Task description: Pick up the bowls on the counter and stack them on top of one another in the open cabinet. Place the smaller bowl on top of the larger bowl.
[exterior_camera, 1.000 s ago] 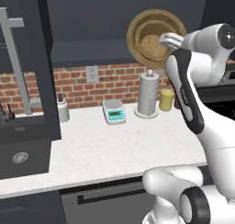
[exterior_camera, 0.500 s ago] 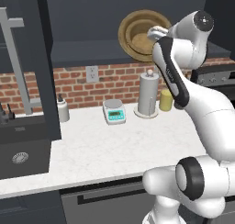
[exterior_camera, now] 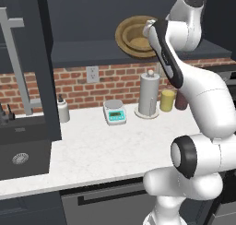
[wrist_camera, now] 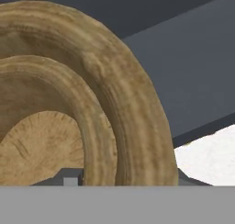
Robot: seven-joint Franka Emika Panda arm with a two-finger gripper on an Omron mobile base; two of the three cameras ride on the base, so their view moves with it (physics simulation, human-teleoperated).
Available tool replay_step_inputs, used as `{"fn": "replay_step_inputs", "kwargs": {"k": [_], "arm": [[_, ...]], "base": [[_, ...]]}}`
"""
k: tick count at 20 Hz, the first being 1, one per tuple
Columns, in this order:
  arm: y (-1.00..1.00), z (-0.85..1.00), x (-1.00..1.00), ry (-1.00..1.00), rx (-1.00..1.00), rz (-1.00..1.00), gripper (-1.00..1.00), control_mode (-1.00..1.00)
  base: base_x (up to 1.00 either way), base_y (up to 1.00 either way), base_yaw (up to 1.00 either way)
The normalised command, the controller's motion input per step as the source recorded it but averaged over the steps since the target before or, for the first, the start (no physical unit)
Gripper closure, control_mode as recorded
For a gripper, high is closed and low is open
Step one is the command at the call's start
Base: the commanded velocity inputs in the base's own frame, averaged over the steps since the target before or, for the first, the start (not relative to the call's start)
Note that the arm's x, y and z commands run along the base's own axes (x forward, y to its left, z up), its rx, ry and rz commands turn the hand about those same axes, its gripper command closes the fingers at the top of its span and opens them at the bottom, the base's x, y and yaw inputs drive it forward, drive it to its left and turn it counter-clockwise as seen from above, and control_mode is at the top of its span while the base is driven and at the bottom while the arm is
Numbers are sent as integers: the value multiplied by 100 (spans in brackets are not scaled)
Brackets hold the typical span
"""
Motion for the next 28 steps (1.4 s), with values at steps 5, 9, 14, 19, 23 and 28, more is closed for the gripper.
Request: {"fn": "replay_step_inputs", "kwargs": {"k": [5, 9, 14, 19, 23, 28], "arm": [[4, -11, 3, 0, 0, -2, 100, -100], [0, -21, 21, 0, 0, -4, 100, -100], [0, -22, 20, 0, 0, -7, 100, -100], [0, -19, 30, -3, 0, -8, 100, -100], [0, -10, 50, -1, 0, -7, 100, -100], [0, 0, 54, 0, 0, -8, 100, -100]], "base": [[0, 0, 0], [0, 0, 0], [0, 0, 0], [0, 0, 0], [0, 0, 0], [0, 0, 0]]}}
